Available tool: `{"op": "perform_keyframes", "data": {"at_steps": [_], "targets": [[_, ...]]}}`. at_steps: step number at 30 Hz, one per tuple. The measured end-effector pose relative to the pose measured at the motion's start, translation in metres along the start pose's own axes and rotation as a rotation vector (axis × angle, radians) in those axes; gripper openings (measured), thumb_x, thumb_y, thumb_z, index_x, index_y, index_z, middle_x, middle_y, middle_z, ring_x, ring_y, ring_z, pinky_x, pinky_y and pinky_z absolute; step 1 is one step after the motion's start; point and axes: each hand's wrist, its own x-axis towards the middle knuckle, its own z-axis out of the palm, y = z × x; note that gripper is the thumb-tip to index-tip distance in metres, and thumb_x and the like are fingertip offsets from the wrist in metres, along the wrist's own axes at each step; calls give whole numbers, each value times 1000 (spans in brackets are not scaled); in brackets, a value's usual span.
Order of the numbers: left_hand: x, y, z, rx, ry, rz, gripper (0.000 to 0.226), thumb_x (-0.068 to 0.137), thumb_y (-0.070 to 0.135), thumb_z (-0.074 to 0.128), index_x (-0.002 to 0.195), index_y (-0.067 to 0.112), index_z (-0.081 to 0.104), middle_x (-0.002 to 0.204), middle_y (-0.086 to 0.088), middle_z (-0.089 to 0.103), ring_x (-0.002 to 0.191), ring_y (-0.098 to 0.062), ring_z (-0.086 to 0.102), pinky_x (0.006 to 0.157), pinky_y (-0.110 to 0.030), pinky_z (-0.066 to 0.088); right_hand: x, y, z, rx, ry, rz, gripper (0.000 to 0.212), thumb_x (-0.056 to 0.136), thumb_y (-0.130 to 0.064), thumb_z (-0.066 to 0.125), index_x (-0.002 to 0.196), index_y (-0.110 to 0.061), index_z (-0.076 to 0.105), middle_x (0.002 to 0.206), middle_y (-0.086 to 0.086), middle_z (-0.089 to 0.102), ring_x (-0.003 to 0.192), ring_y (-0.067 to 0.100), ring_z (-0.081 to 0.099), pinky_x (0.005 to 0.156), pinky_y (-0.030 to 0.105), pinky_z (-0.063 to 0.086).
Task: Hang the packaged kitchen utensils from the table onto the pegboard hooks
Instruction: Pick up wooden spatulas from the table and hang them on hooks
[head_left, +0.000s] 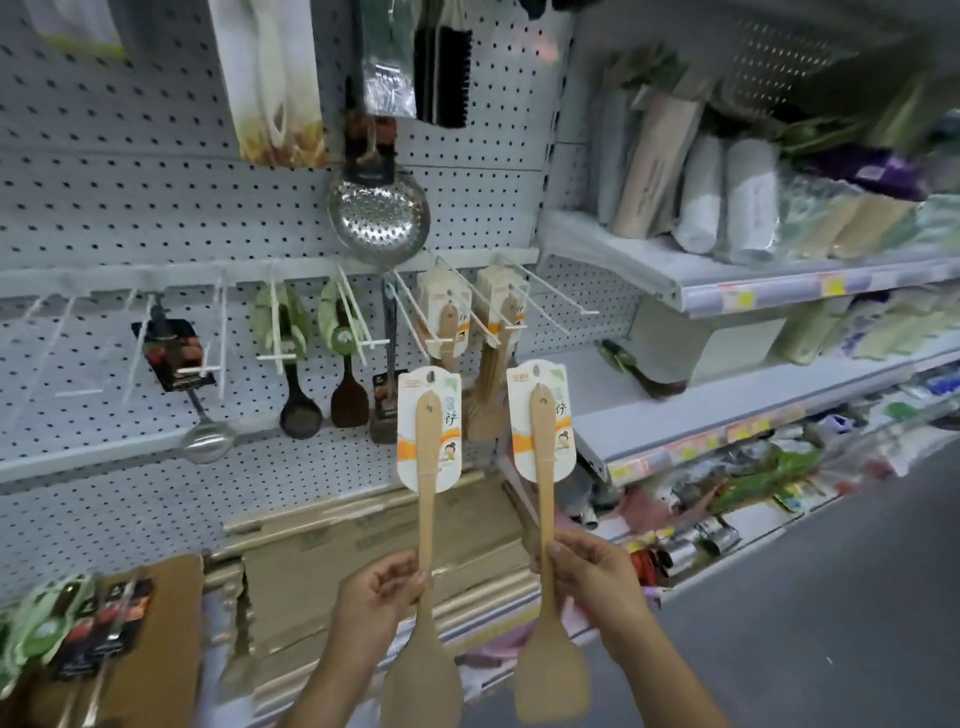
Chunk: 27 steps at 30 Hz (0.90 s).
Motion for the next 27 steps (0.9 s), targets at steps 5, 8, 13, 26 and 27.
{"op": "perform_keyframes", "data": {"at_steps": [5,8,13,26,27], "targets": [[34,6,21,43,-1,65,30,79,-12,71,89,16,73,84,0,78,77,-15,72,69,-20,57,49,-13,-15,-41,11,-46,15,97,-5,61,95,-2,75,89,24,73,81,36,70,79,51,60],[45,8,36,31,14,71,29,78,-15,71,87,13,73,79,0,77,71,-10,71,64,-16,55,70,-17,-21,-23,27,-25,14,97,-4,62,96,-3,75,88,22,74,78,33,70,81,51,60],[59,1,61,16,72,39,30,77,-16,71,87,13,74,81,-3,77,73,-15,71,69,-24,59,103,-13,-40,-18,26,2,12,96,-5,63,99,-2,74,93,23,74,88,41,71,86,54,59],[50,-17,115,19,259,16,30,78,-19,67,89,8,75,81,-4,77,73,-12,71,69,-20,58,172,-6,-79,-35,-149,-17,12,93,-4,66,97,-7,77,90,16,77,93,40,71,90,57,56],[48,-16,119,6,275,9,29,78,-20,66,89,6,74,80,-4,77,73,-12,71,68,-20,58,173,-4,-82,-29,-160,-13,12,93,-3,65,97,-6,77,90,17,76,93,40,71,90,57,57]]}}
